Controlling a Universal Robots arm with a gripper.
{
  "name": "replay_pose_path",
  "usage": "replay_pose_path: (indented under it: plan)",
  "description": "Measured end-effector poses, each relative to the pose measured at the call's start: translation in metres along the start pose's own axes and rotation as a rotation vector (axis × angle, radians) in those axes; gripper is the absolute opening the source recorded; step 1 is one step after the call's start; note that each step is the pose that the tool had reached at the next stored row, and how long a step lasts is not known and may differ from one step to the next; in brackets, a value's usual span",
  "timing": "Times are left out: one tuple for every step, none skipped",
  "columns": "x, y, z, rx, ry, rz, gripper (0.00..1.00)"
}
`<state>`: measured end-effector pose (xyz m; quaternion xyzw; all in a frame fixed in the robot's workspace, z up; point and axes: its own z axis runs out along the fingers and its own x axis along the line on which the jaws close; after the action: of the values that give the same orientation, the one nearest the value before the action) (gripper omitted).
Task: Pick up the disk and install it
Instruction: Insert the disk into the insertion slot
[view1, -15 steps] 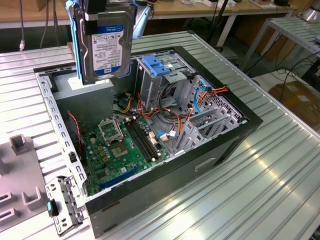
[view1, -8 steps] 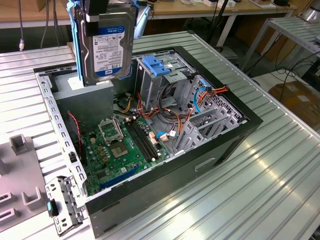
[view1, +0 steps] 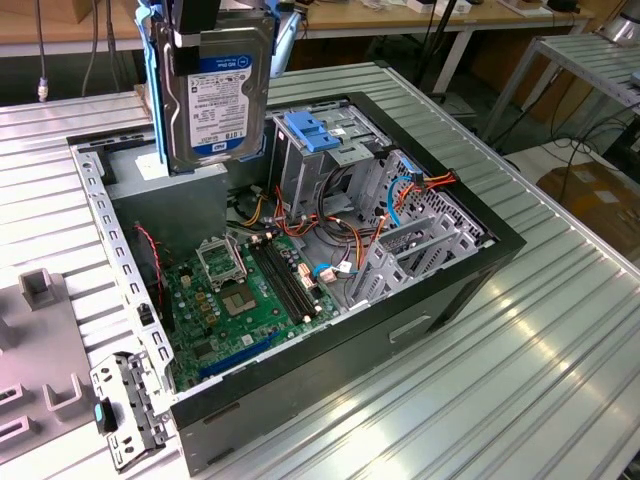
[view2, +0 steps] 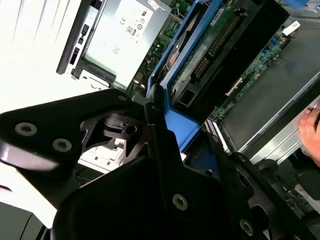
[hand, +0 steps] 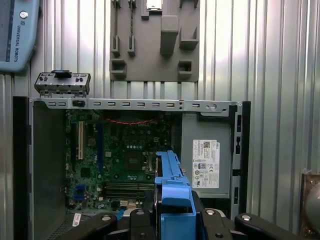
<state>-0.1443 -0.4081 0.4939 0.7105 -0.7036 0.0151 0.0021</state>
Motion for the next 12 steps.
replay_pose_path:
  plan:
    - [0.0005,0.0000,0.0000,0.0000,0.0000,0.000,0.37]
    - [0.0012,0.0000,0.0000,0.0000,0.0000,0.000,0.37]
    - [0.0018,0.0000,0.0000,0.0000,0.0000,0.000,0.37]
    - [0.0023,0.0000,0.0001,0.0000,0.0000,0.000,0.37]
    - [0.0028,0.0000,0.0000,0.0000,0.0000,0.000,0.37]
    - [0.0036,0.0000,0.0001,0.0000,0.0000,0.000,0.37]
    - [0.0040,0.0000,0.0001,0.0000,0.0000,0.000,0.37]
    - [0.0045,0.0001,0.0001,0.0000,0.0000,0.000,0.37]
    - [0.0050,0.0001,0.0001,0.0000,0.0000,0.000,0.37]
    - [0.0055,0.0000,0.0001,0.0000,0.0000,0.000,0.37]
    - [0.0059,0.0001,0.0001,0.0000,0.0000,0.000,0.37]
    - [0.0066,0.0001,0.0001,0.0000,0.0000,0.000,0.37]
